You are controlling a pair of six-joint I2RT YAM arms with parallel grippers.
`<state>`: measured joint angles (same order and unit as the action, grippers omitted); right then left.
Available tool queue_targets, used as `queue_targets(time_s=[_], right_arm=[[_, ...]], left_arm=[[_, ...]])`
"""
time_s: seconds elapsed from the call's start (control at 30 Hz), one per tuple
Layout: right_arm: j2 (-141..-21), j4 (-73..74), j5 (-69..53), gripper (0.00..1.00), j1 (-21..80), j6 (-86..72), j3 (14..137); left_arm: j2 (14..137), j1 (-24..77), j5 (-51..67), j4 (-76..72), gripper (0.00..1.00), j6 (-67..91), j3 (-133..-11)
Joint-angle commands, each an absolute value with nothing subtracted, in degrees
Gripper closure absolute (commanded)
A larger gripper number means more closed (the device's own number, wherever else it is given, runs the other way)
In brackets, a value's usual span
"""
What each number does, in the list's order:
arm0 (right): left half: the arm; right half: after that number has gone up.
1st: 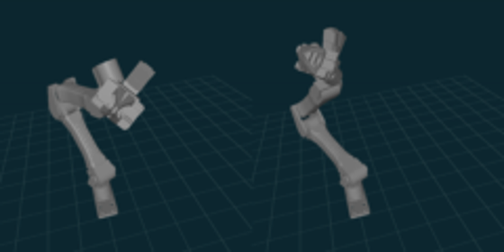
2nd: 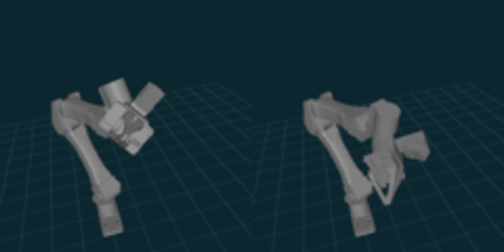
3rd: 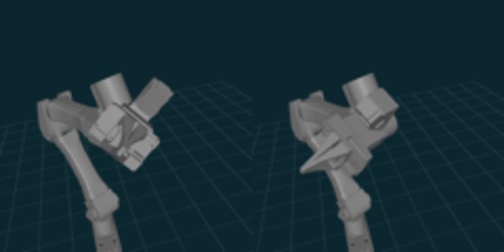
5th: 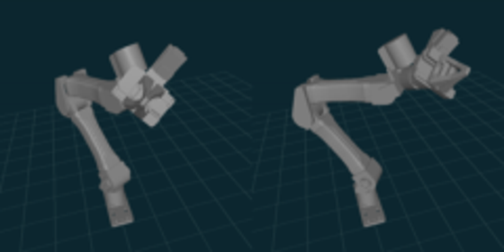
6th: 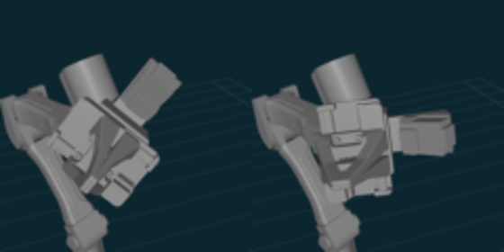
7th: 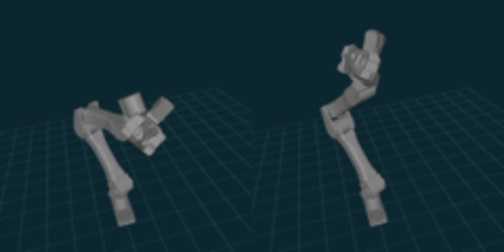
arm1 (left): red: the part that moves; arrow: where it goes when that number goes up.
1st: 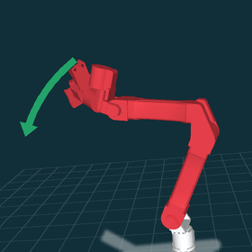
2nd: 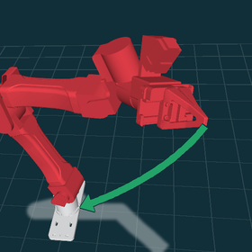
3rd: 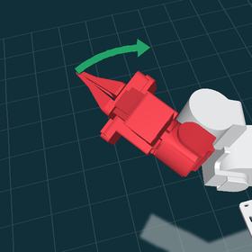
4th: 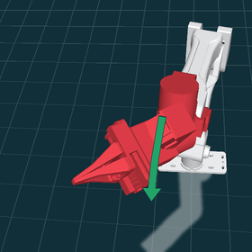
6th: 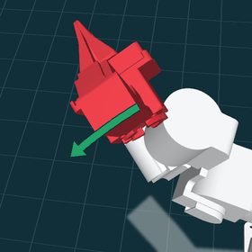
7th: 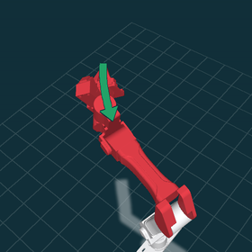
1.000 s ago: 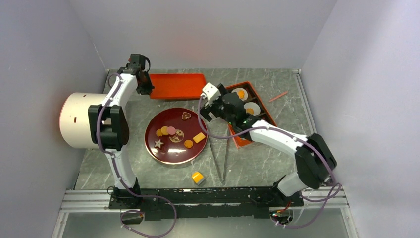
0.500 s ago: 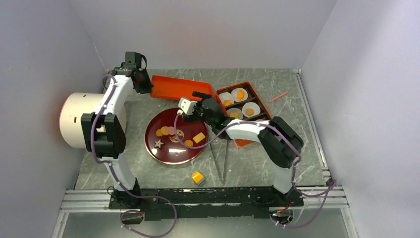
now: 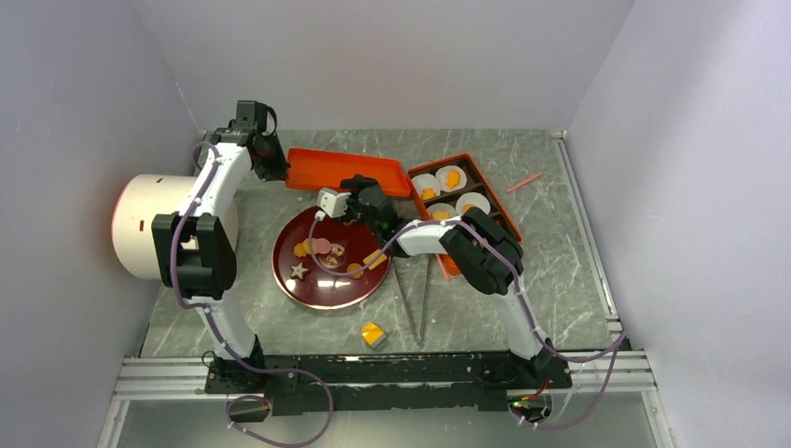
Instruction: Pack the cookies
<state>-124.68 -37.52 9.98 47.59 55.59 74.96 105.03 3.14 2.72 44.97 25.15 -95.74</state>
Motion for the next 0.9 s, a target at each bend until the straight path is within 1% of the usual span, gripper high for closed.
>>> queue_targets(time_s=[0.0, 0.2, 0.3, 0.4, 0.43, 0.67, 0.73, 0.83, 0.87], right_arm=[[-125.4, -41.4, 10.7, 0.39, 47.9, 57.1, 79.3], [-124.5, -40.1, 10.7, 0.65, 48.1, 57.9, 80.2], [-122.3, -39.8, 10.2, 0.8, 48.2, 58.1, 80.0], [-119.7, -39.6, 9.8, 0.92, 48.2, 58.4, 79.9], [-118.8, -39.7, 9.7, 0.93, 48.3, 58.6, 79.7], [-110.9, -40.9, 9.9, 0.95, 48.6, 58.7, 77.1], [-108.5, -39.9, 9.9, 0.96, 48.6, 57.2, 76.6], [-104.7, -38.2, 9.8, 0.97, 48.5, 53.7, 75.2], [-103.5, -37.3, 9.8, 0.97, 48.5, 52.7, 74.8]], left_arm=[[101.1, 3.6, 5.4, 43.0, 0.95, 25.5, -96.2], [100.3, 3.7, 6.7, 42.5, 0.95, 24.5, -96.6], [99.2, 3.7, 7.1, 42.5, 0.95, 23.5, -97.6], [97.5, 3.7, 6.6, 42.8, 0.95, 22.6, -98.7], [96.8, 3.7, 6.5, 42.8, 0.92, 22.2, -99.0], [88.6, 3.7, 3.6, 41.8, 0.56, 19.6, -102.6], [85.1, 3.7, 2.6, 39.8, 0.41, 19.0, -102.3], [78.9, 3.6, 2.1, 34.9, 0.25, 17.5, -99.1], [77.3, 3.7, 1.8, 33.9, 0.22, 17.1, -98.6]])
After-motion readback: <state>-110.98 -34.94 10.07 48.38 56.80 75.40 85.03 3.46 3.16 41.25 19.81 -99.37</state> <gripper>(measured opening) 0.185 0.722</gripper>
